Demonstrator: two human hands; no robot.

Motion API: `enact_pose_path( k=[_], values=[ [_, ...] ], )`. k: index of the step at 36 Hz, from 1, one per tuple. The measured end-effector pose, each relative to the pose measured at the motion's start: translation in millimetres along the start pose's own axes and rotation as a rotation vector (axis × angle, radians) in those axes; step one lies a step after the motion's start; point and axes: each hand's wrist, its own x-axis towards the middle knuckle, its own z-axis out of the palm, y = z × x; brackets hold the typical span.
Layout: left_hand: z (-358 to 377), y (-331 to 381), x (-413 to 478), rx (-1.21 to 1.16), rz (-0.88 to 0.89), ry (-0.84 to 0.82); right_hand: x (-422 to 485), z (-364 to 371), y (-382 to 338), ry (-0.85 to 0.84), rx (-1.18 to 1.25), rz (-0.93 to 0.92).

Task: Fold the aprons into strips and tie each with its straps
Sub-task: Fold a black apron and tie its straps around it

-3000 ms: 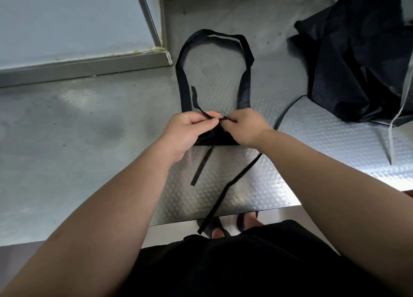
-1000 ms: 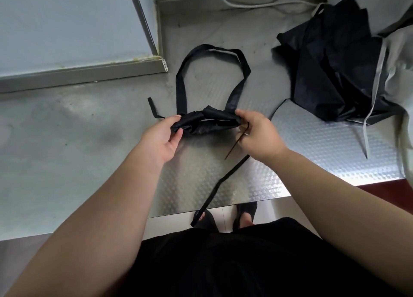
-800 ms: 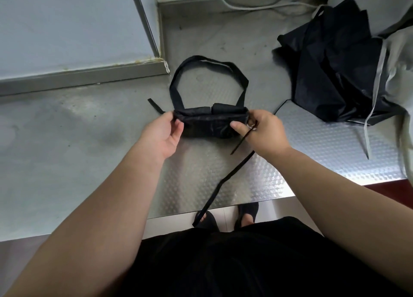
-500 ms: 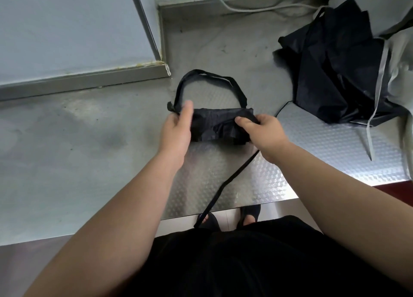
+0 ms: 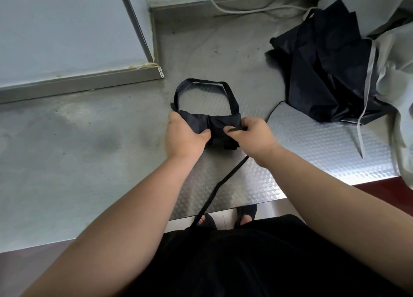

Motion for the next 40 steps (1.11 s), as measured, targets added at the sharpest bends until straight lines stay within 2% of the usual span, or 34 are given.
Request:
enact_pose_path(
  k=[5,7,11,15,19,22,26,29,35,40],
  values=[
    [11.9,6.0,-4.2,0.280,0.113,0.005,-3.5,12.4,6.8,0.053,-0.220,-0.069],
    [12.4,3.0,-3.9,0.320,0.156,-0.006,-4.0,16.3,6.5,0.050,-0.245,-0.087],
    [6.8,-2.4,-8.3,0.182,0.326,-0.076,2.1,11.1,1.3,0.099,-0.282,-0.100],
    [0.2,-3.7,-16.3,0.054,0.482,-0.066,4.9,5.6,-3.2,0.118,-0.322,-0.094],
    [-3.6,-10.2,-7.1,-0.047,0.417,-0.067,0.4,12.7,-7.8,-0.049,-0.191,-0.112],
    [-7.2,-11.0,1.2,-0.084,0.384,-0.054,-2.0,12.6,-9.5,-0.090,-0.133,-0.138],
    [-6.3,-12.1,-1.7,0.030,0.448,-0.067,-2.6,8.7,-6.2,-0.009,-0.342,-0.242],
    [-1.2,-18.7,-6.7,0.024,0.485,0.005,-3.9,16.3,-7.5,0.047,-0.480,-0.362],
    [8.0,-25.3,-12.4,-0.132,0.467,0.217,-3.3,20.1,-10.6,0.142,-0.541,-0.415],
    [3.2,-22.8,-9.2,-0.156,0.493,0.224,-0.5,22.7,-11.3,0.200,-0.435,-0.346]
  ],
)
